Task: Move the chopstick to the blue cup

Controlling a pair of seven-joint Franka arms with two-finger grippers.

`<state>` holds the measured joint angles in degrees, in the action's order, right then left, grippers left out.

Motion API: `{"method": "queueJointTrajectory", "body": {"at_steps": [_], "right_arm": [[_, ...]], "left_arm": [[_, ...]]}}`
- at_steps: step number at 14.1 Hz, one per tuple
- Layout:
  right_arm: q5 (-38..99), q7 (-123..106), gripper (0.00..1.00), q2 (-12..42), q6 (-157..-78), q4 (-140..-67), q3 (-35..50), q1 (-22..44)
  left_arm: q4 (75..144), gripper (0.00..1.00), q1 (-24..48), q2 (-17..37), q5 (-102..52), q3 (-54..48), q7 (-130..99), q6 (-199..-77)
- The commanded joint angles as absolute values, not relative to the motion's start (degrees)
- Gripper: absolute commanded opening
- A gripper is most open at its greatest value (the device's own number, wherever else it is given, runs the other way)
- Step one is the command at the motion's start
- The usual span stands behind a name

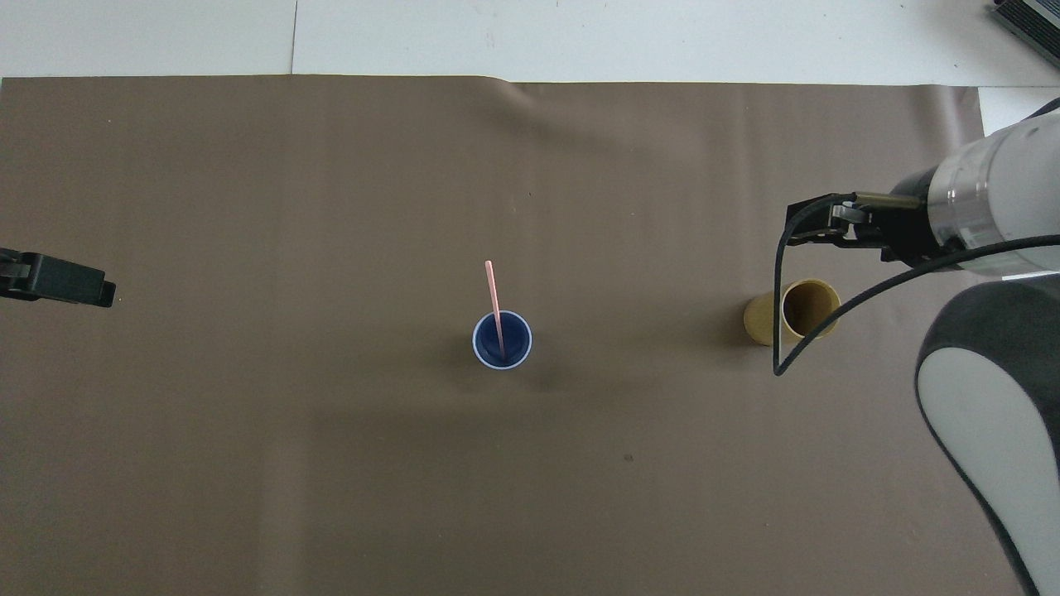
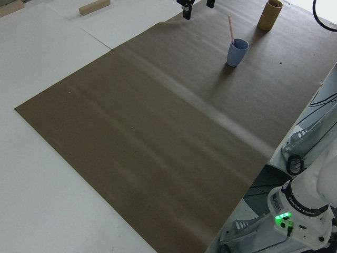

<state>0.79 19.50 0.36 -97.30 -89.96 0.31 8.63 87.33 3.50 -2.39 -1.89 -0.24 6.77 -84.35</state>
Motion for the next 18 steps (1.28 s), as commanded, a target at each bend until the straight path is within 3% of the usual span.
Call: {"method": "queueJointTrajectory", "body": {"at_steps": [1,8,12,18], "right_arm": [[0.96,17.93,1.00,-3.16,-93.18,-90.00,0.97,3.88],[0.44,4.22,1.00,-5.10,-88.50,-92.81,-0.97,-1.50],[0.00,4.31,1.00,-5.27,-87.28,-93.25,-5.95,4.37],[-0.44,5.27,1.00,-6.06,-86.40,-93.77,-6.07,5.36]], "left_arm": [[88.33,1.00,4.22,-3.43,-1.49,0.09,5.89,-84.20],[88.42,1.00,4.22,-3.43,-1.49,-0.09,5.89,-84.20],[88.51,1.00,4.22,-3.43,-1.49,-0.09,5.89,-84.20],[88.59,1.00,4.22,-3.43,-1.49,-0.09,5.80,-84.11]]}}
